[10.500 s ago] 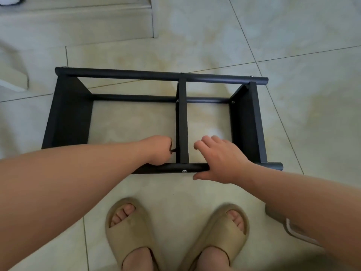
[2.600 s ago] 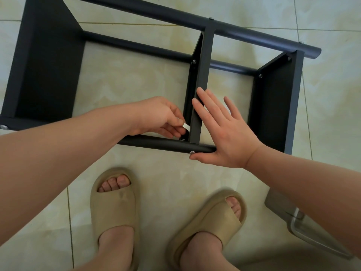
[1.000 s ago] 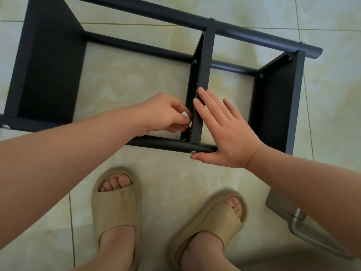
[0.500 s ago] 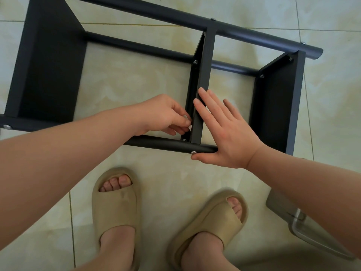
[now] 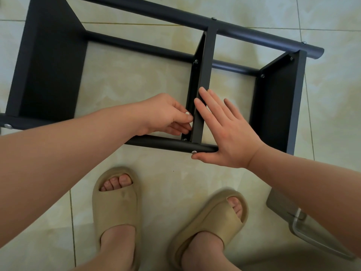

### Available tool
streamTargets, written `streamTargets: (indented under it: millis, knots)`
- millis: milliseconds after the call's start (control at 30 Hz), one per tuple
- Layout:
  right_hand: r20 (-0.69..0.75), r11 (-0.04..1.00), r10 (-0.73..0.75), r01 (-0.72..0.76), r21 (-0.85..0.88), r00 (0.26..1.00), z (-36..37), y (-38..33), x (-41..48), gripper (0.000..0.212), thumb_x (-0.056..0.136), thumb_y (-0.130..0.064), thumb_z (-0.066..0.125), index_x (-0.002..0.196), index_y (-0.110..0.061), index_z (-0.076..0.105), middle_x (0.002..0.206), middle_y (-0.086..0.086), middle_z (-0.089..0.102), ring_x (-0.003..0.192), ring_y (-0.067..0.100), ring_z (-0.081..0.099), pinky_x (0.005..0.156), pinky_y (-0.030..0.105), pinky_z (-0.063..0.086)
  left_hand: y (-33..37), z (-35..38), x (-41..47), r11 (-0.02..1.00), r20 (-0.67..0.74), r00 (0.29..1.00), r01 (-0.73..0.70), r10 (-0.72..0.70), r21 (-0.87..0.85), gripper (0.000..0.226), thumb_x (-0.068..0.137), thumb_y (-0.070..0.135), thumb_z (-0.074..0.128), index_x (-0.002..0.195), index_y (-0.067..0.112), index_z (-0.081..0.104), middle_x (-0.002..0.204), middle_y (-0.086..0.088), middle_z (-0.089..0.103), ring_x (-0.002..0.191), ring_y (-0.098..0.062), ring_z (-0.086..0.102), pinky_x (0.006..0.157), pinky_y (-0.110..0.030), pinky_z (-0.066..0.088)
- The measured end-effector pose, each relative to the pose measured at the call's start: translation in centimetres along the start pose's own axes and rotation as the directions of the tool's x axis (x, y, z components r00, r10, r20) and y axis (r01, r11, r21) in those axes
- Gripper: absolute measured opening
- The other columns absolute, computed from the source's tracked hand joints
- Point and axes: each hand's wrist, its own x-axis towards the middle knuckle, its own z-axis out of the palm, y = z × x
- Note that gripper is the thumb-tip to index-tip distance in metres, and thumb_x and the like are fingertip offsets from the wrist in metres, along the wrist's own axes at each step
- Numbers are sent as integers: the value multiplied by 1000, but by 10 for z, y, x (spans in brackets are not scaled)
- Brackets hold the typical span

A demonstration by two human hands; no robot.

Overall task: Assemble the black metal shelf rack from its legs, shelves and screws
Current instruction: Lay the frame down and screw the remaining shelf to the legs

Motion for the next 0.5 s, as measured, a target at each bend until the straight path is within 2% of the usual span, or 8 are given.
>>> streamTargets:
  millis: [167,367,500]
  knots:
    - [-3,1000,1,-1,3,1000,-1,0,0,112,84,-81,47,161,-8,11,170,11,-2,157,27,-3,123,57,17,0,-3,-2,993,44,996,87,-83,-83,13,97,15,63,98,3,68,83,-8,77,82,-16,76,66,-22,59]
    - [-6,1000,0,0,7,1000,1,0,0,112,84,-81,47,162,-8,11,170,10,-2,157,27,-3,123,56,17,2,-3,-2,998,51,997,60,-61,13,12,99,13,59,90,8,67,78,-3,76,77,-12,74,71,-21,60]
    - [4,1000,2,-2,3,1000,1,-1,0,113,84,-82,46,162,-9,10,170,10,-3,157,26,-4,123,56,16,1,-4,-4,996,43,998,47,-51,77,12,99,11,58,90,9,65,84,-5,74,78,-13,72,77,-24,59]
